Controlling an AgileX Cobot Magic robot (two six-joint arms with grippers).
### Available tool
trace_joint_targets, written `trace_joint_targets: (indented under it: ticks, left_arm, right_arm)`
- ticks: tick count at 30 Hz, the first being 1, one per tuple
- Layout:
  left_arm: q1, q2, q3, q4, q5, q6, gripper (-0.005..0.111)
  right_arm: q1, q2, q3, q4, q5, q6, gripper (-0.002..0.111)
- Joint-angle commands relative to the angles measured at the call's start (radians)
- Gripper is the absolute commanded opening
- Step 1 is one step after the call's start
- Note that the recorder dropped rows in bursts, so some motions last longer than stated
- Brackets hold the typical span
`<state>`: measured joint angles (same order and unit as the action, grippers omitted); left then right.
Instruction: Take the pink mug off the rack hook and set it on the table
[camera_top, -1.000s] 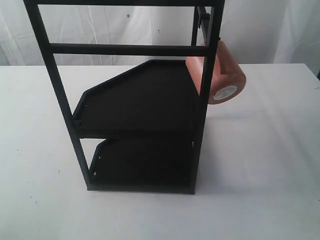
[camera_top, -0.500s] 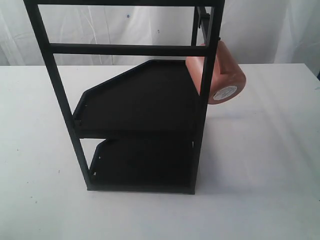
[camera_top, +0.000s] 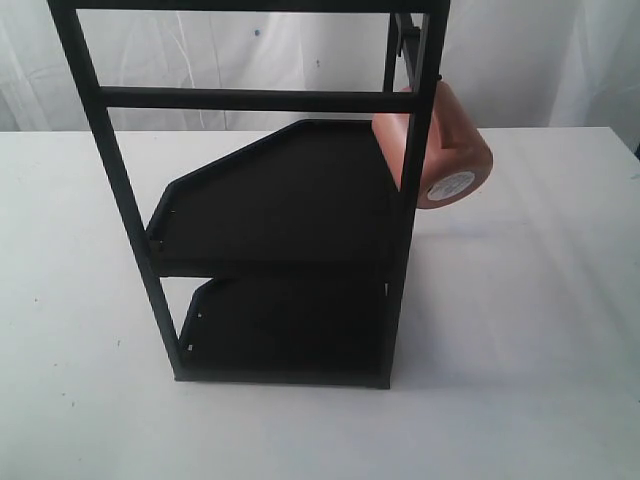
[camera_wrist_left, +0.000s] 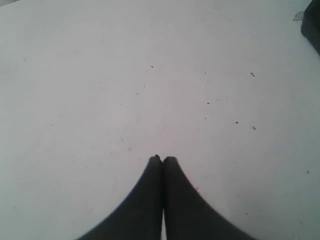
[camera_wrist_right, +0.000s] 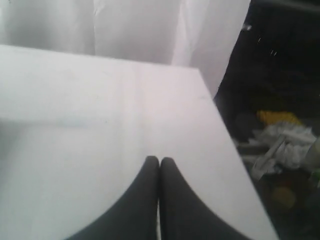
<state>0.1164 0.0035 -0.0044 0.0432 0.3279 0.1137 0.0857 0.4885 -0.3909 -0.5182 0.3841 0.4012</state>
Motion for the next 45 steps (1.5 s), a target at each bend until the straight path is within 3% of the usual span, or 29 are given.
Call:
trace_joint_targets:
  ticks: [1, 4, 6, 13, 19, 23, 24, 26, 29, 37, 45]
  left_arm:
    - [0.001, -0.003, 0.004, -0.009, 0.024, -0.004, 0.0]
    - [0.001, -0.003, 0.004, -0.009, 0.024, -0.004, 0.0]
    - [0.001, -0.003, 0.004, -0.009, 0.024, -0.004, 0.0]
    - [0.001, -0.003, 0.004, -0.009, 0.024, -0.004, 0.0]
    - [0.001, -0.003, 0.004, -0.009, 0.024, -0.004, 0.0]
    - [0.001, -0.003, 0.004, -0.009, 0.024, -0.004, 0.0]
    - [0.001, -0.003, 0.004, -0.009, 0.024, -0.004, 0.0]
    - [0.001, -0.003, 0.004, -0.009, 0.024, -0.004, 0.0]
    - [0.001, -0.003, 0.004, -0.009, 0.024, -0.004, 0.0]
    - [0.001, -0.003, 0.004, -0.009, 0.024, -0.004, 0.0]
    - [0.001, -0.003, 0.004, -0.009, 0.024, -0.004, 0.0]
  right_arm:
    - [0.088, 0.22, -0.099, 0.385, 0.195, -0.372, 0.0]
    - [0.119, 0.405, -0.149, 0.63, 0.295, -0.616, 0.0]
    - [0.124, 0.501, -0.178, 0.694, 0.297, -0.689, 0.0]
    - [0.124, 0.572, -0.31, 0.739, 0.263, -0.689, 0.0]
    - [0.124, 0.496, -0.507, 0.92, 0.332, -0.777, 0.0]
    - [0.158, 0.497, -0.57, 1.07, 0.406, -0.909, 0.01]
    - [0.185, 0.508, -0.575, 1.09, 0.388, -0.964, 0.019]
    - [0.205, 0.524, -0.575, 1.078, 0.324, -0.983, 0.032]
    - [0.222, 0.541, -0.575, 1.077, 0.222, -0.983, 0.043]
    - [0.302, 0.677, -0.575, 1.076, 0.037, -1.079, 0.044]
    - [0.304, 0.75, -0.575, 1.069, -0.041, -1.079, 0.044]
